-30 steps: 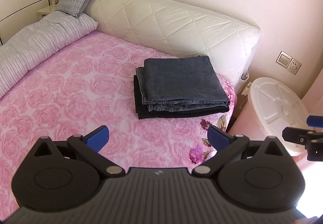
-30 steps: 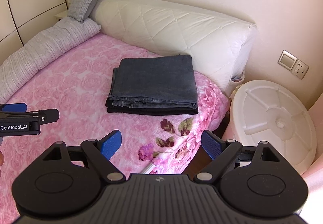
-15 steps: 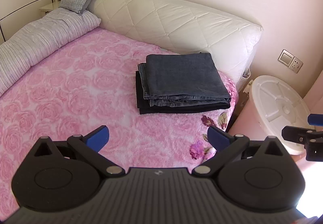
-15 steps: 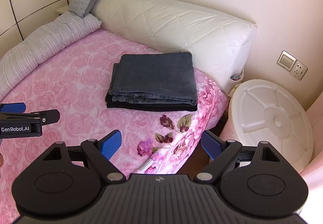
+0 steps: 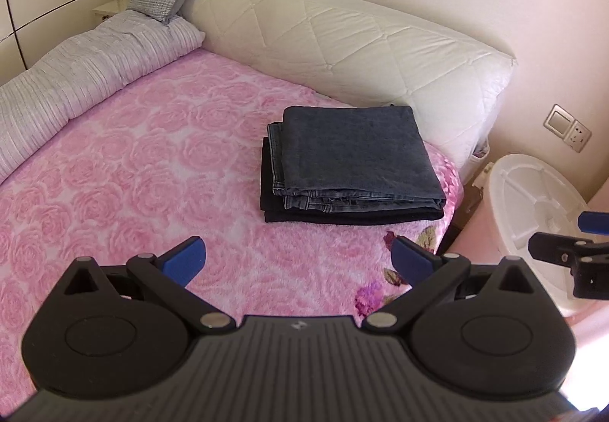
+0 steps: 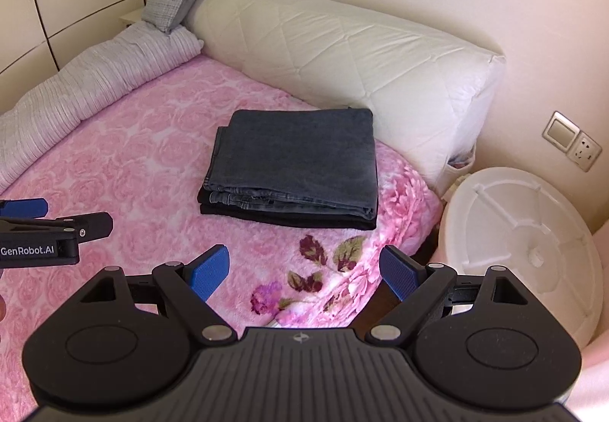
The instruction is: Fold clothes
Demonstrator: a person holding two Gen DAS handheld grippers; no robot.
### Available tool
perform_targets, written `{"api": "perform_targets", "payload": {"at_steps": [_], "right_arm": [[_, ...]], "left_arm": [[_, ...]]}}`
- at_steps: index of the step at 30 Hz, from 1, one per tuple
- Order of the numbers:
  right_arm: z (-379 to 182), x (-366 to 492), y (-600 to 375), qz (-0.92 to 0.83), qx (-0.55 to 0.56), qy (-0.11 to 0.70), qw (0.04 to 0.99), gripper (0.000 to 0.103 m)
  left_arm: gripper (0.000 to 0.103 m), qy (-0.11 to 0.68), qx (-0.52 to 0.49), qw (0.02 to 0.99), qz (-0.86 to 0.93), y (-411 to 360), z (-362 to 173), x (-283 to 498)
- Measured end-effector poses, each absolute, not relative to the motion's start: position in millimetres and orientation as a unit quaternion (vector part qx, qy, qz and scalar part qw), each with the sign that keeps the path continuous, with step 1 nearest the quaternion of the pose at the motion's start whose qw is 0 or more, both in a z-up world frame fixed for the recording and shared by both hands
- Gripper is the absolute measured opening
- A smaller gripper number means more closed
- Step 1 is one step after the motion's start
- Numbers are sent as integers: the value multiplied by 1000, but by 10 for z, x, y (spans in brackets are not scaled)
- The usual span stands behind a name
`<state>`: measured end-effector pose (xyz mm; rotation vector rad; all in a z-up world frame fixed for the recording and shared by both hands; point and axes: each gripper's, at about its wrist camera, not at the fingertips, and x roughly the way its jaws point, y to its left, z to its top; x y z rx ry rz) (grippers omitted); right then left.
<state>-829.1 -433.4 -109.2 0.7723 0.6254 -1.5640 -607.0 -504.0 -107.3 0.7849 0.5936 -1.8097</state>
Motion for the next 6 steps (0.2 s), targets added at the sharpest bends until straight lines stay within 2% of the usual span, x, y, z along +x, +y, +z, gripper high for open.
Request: {"api": "perform_targets", "payload": {"at_steps": [6], "right_arm": [[-1163, -8539, -4426, -665, 344, 264, 608, 88]], "left_arm": [[102, 241, 339, 527, -741, -5047, -1100, -6246]]}}
